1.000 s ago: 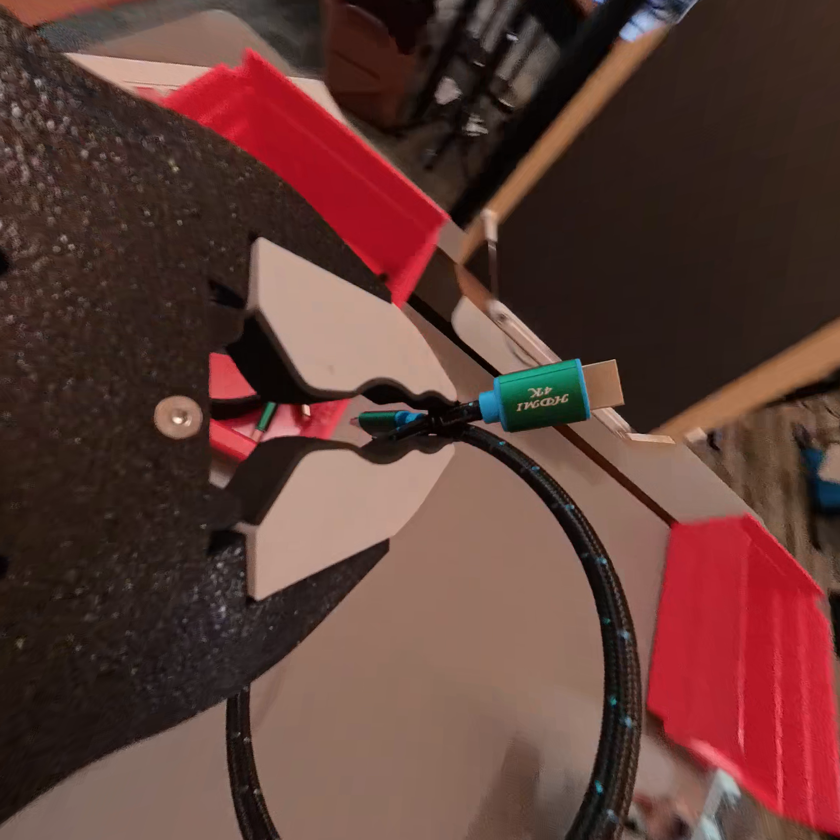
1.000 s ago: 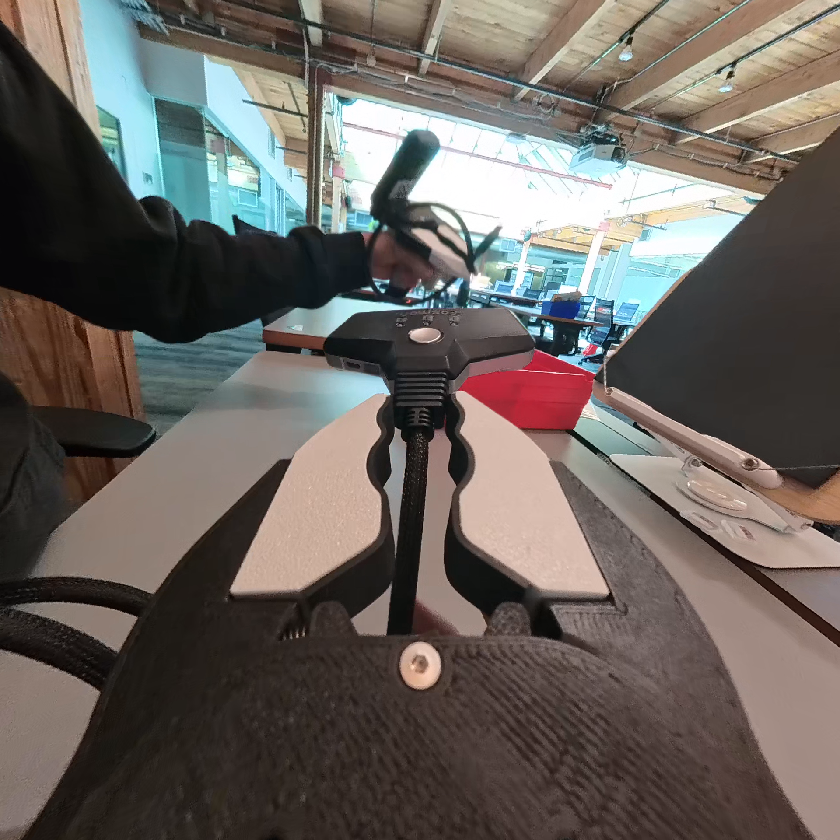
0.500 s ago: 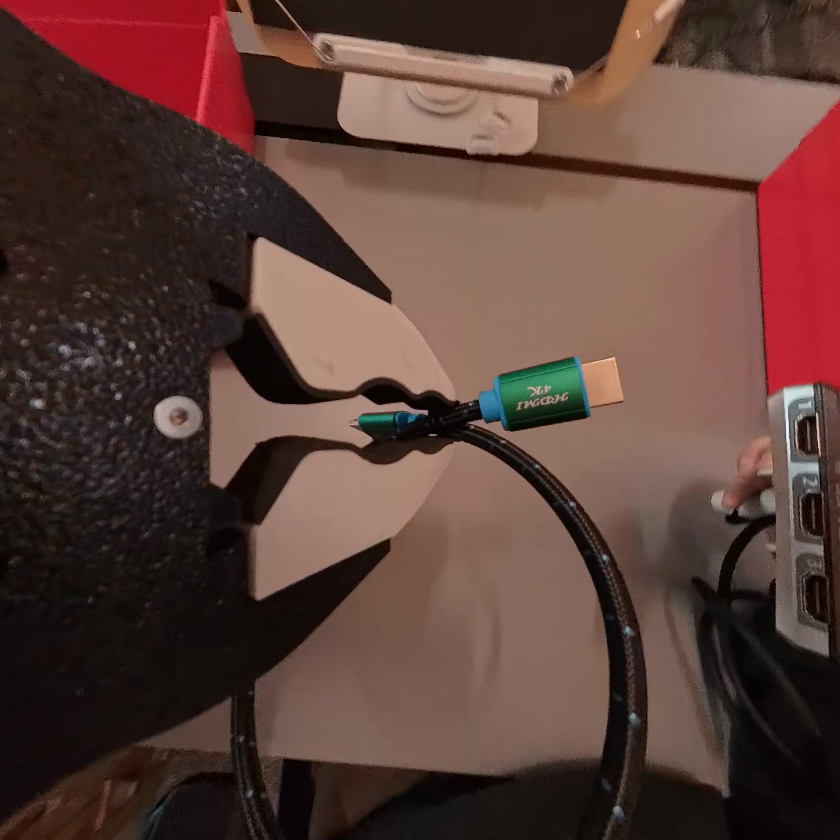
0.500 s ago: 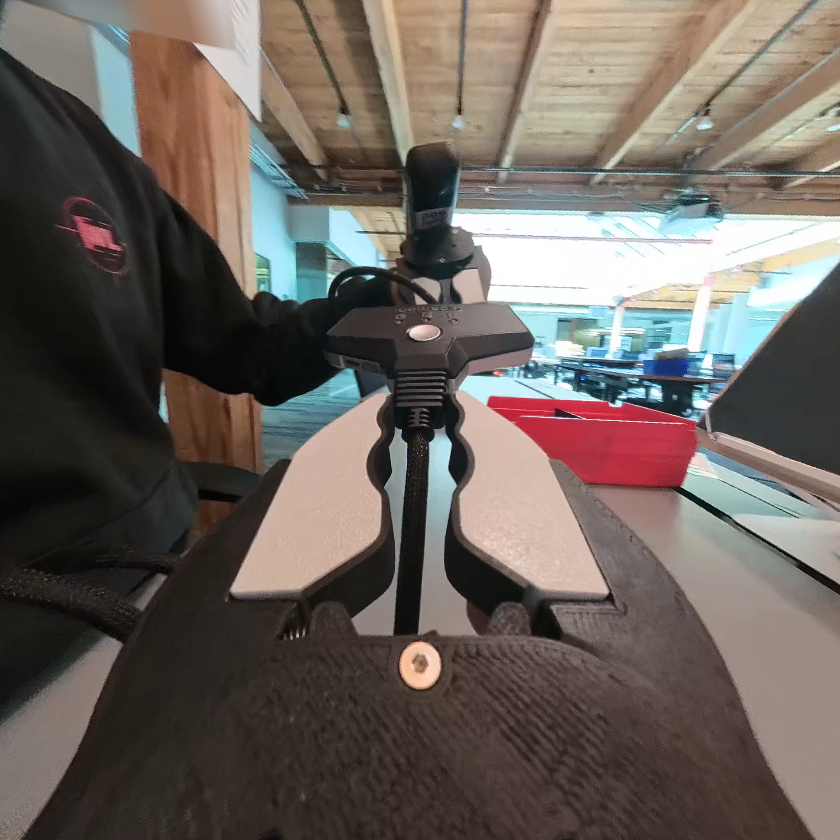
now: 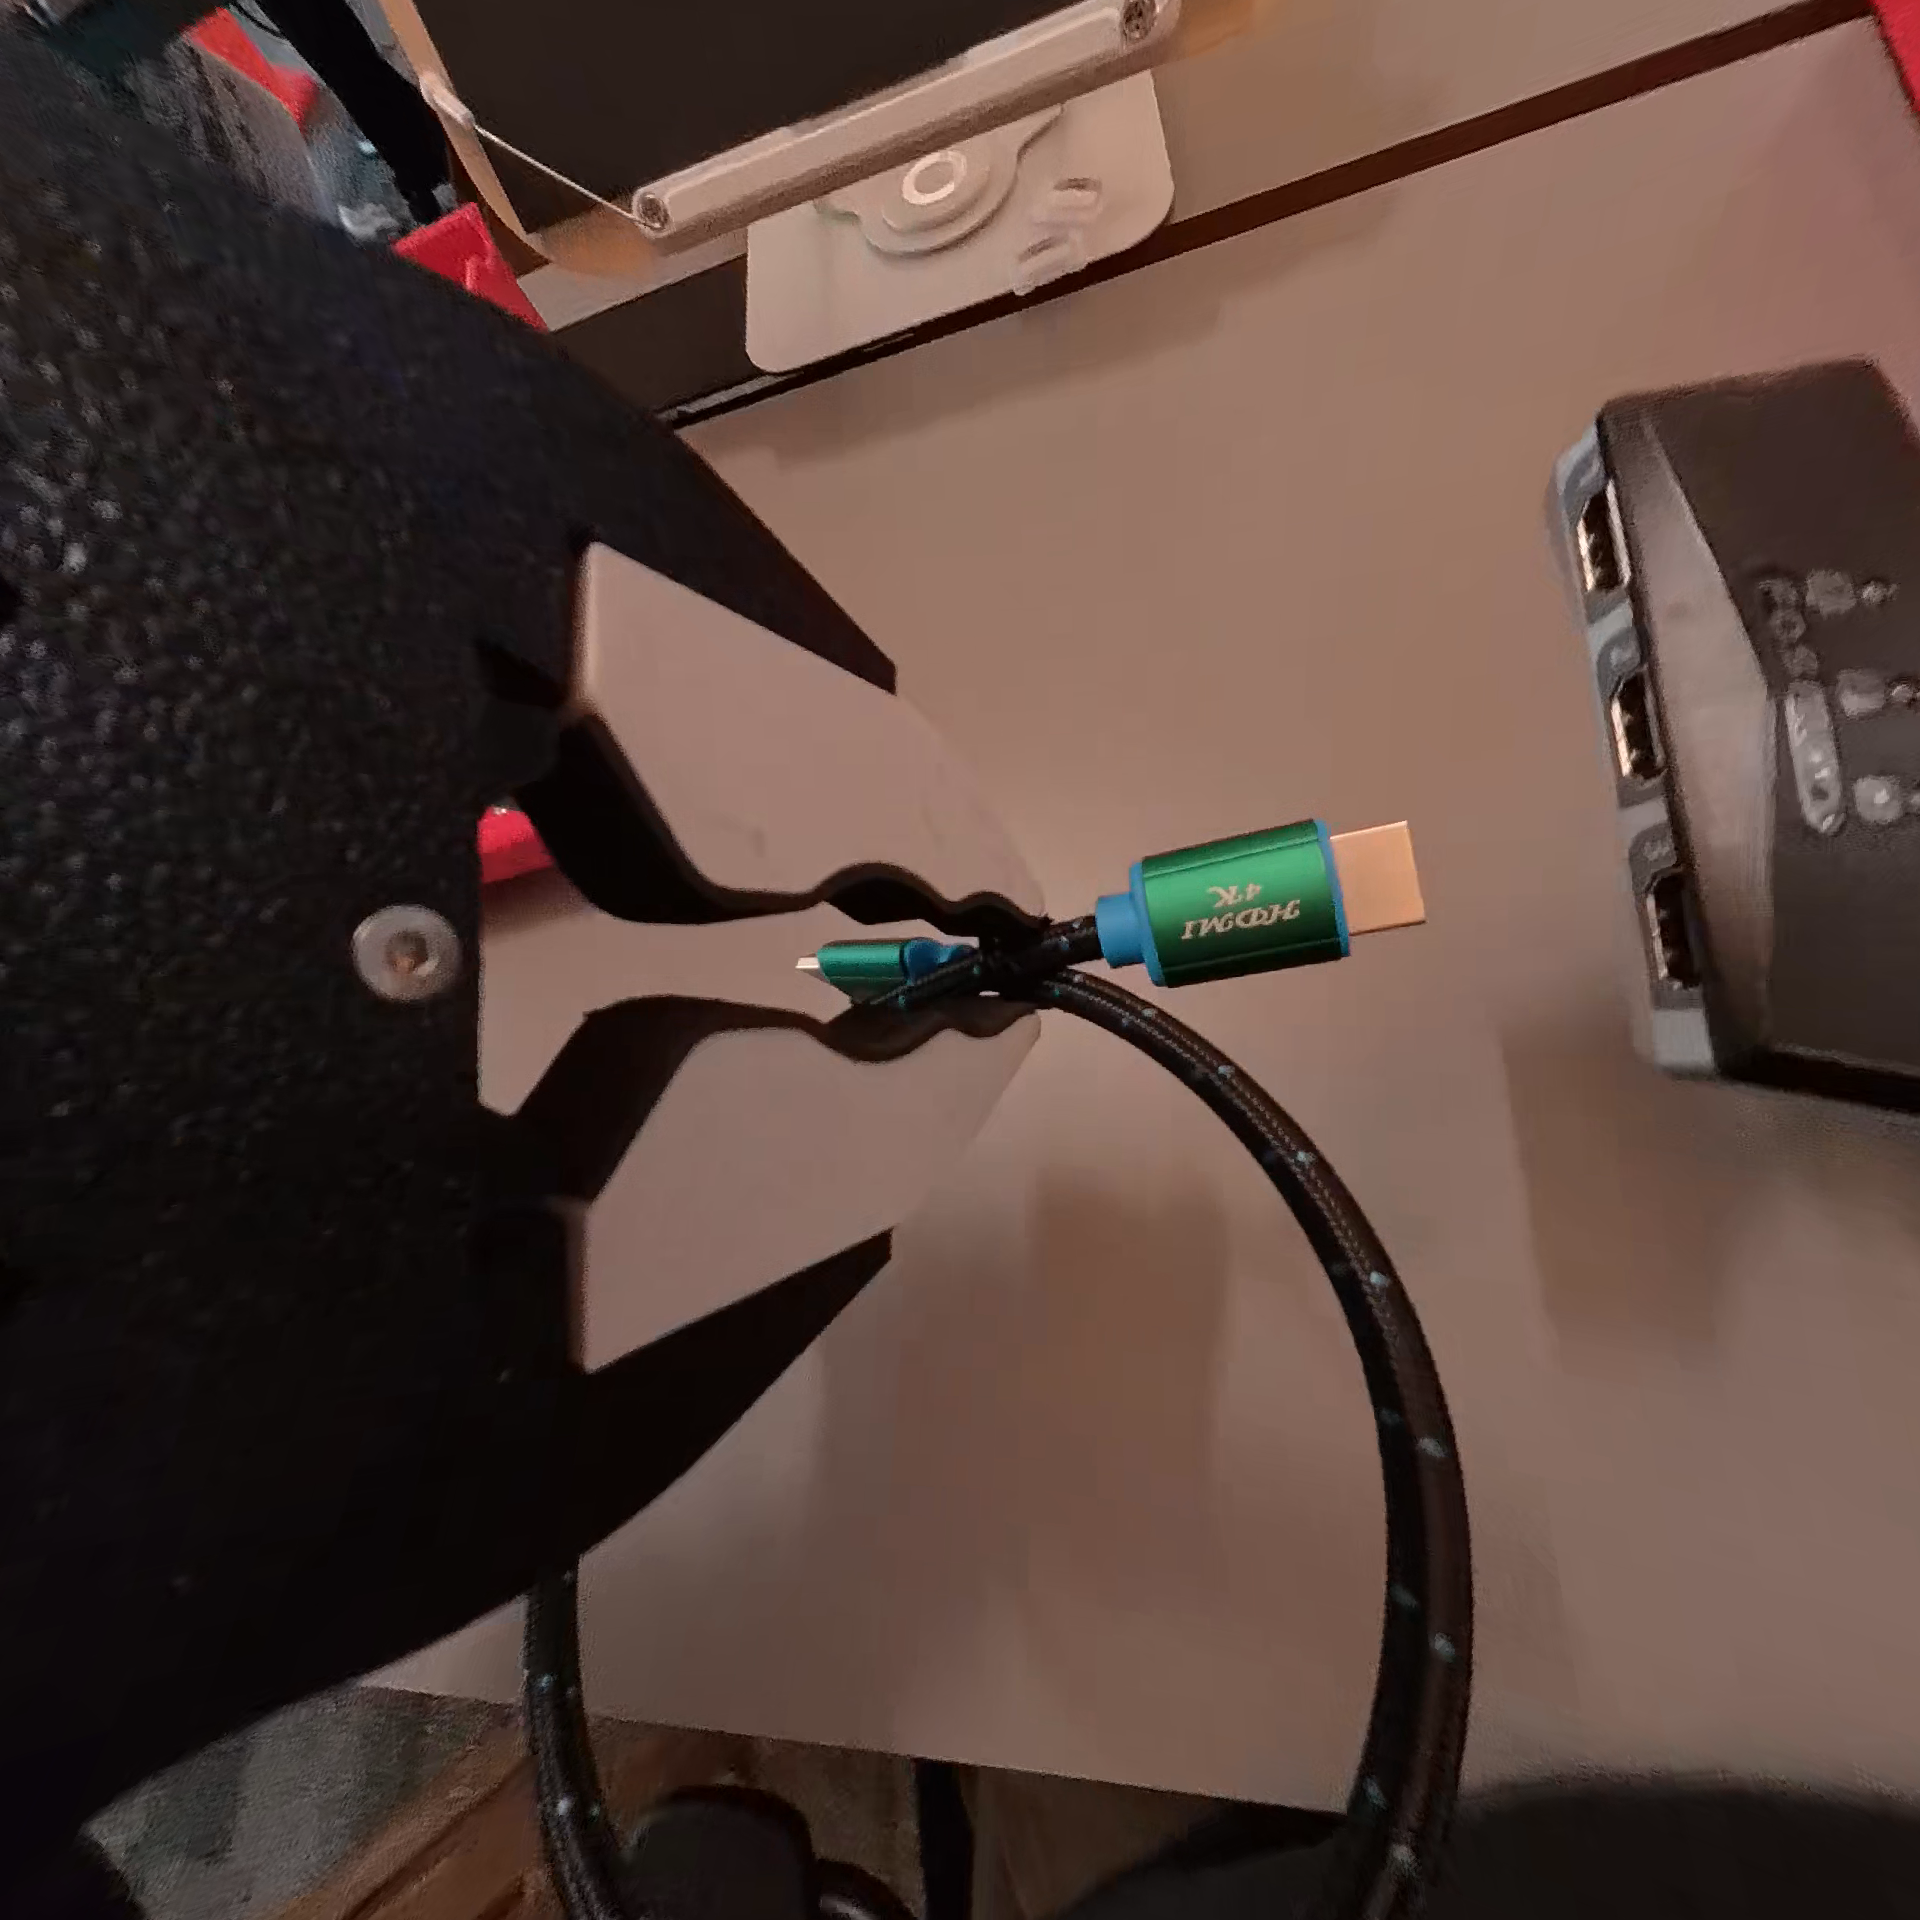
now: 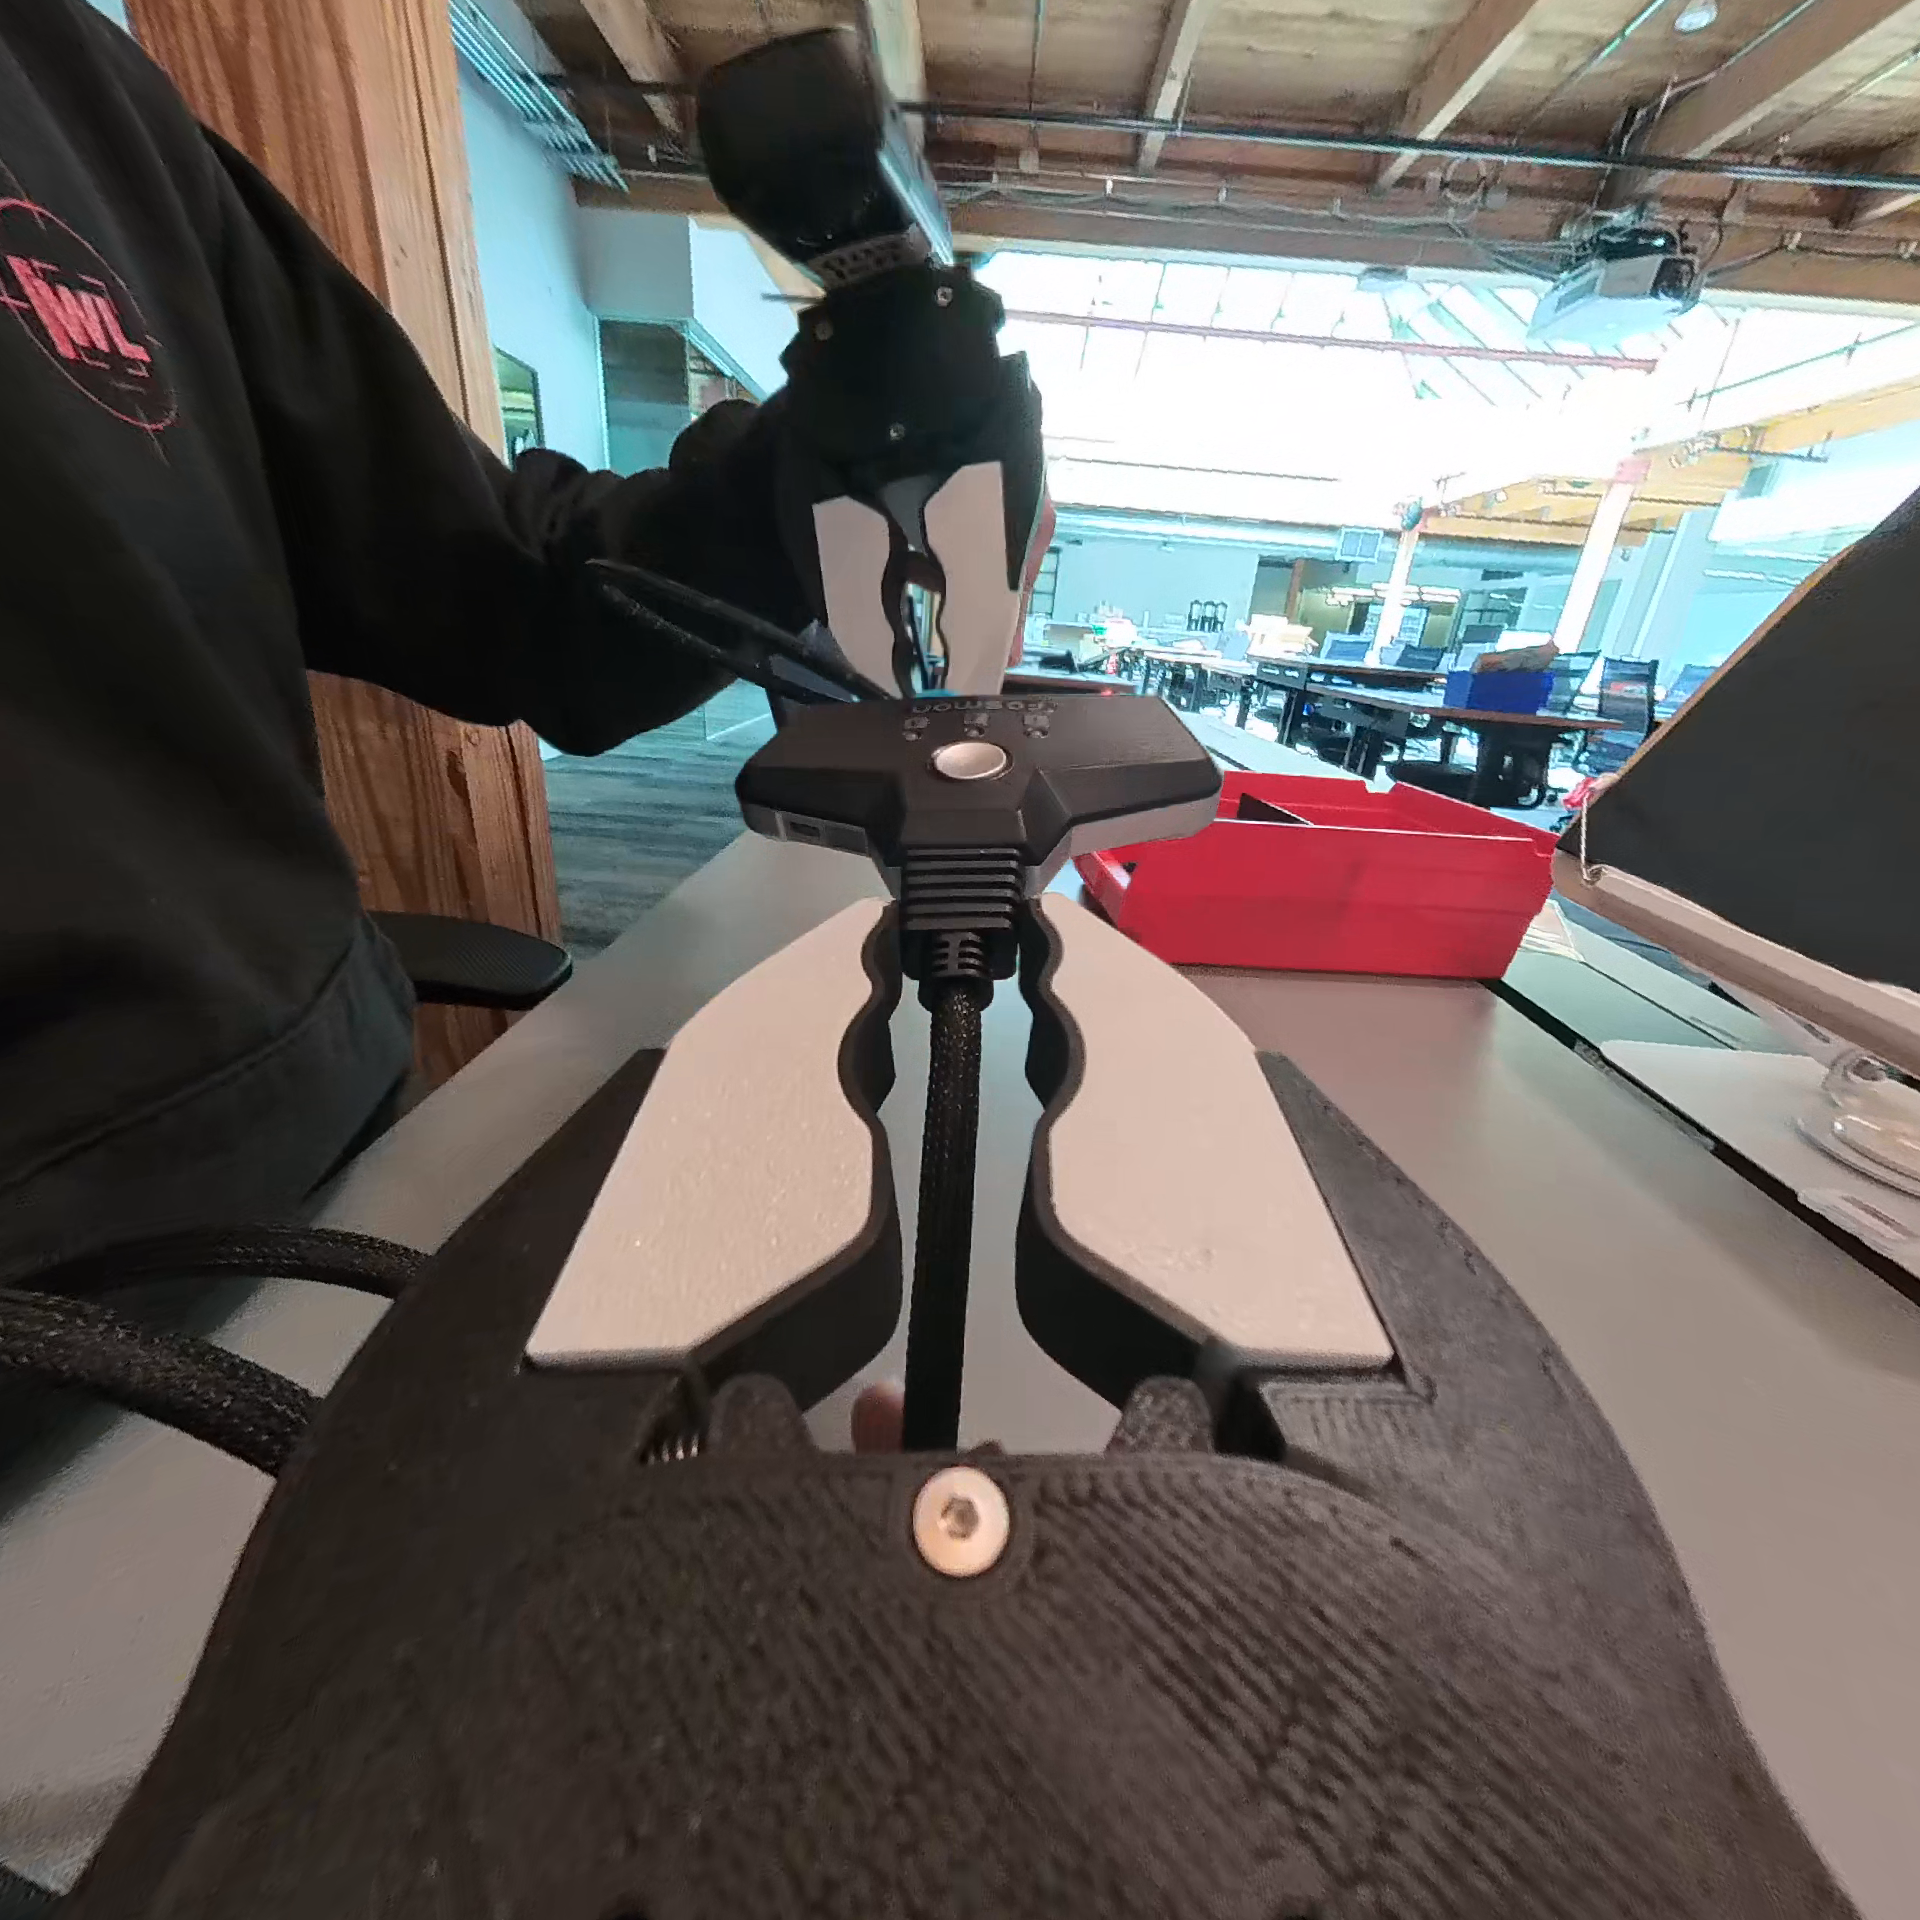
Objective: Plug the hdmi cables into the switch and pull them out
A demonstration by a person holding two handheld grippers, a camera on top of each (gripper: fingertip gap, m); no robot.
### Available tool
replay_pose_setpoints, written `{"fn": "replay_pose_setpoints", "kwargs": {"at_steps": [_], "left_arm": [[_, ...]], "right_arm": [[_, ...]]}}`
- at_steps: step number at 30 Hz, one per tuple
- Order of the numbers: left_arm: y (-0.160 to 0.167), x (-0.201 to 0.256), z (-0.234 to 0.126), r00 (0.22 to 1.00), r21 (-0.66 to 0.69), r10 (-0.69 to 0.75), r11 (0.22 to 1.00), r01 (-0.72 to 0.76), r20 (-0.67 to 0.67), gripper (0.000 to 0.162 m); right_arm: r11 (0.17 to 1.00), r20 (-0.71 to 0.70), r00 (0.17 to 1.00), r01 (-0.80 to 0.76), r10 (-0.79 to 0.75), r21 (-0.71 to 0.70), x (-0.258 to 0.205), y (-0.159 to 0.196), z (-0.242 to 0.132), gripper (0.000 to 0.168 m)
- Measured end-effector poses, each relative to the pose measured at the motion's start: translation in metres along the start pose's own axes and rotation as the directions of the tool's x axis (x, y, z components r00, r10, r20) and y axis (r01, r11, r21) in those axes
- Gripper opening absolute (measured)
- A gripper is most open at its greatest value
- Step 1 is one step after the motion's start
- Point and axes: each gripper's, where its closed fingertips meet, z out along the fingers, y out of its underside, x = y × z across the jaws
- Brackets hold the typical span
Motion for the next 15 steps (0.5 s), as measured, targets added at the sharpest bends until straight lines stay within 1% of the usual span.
{"fn": "replay_pose_setpoints", "kwargs": {"at_steps": [7,10,15], "left_arm": [[0.000,0.007,0.015,0.998,-0.059,0.035,0.998,-0.038,-0.046,0.010],[0.003,0.006,0.020,0.998,-0.084,0.044,0.995,-0.048,-0.050,0.010],[0.005,0.005,0.023,0.998,-0.098,0.043,0.994,-0.047,-0.050,0.010]], "right_arm": [[0.993,-0.035,0.998,0.041,-0.045,-0.108,0.001,0.012,0.009,0.022],[0.995,-0.044,0.998,0.034,-0.039,-0.096,0.002,0.010,0.010,0.022],[0.991,-0.032,0.998,0.046,-0.051,-0.126,0.001,0.016,0.011,0.022]]}}
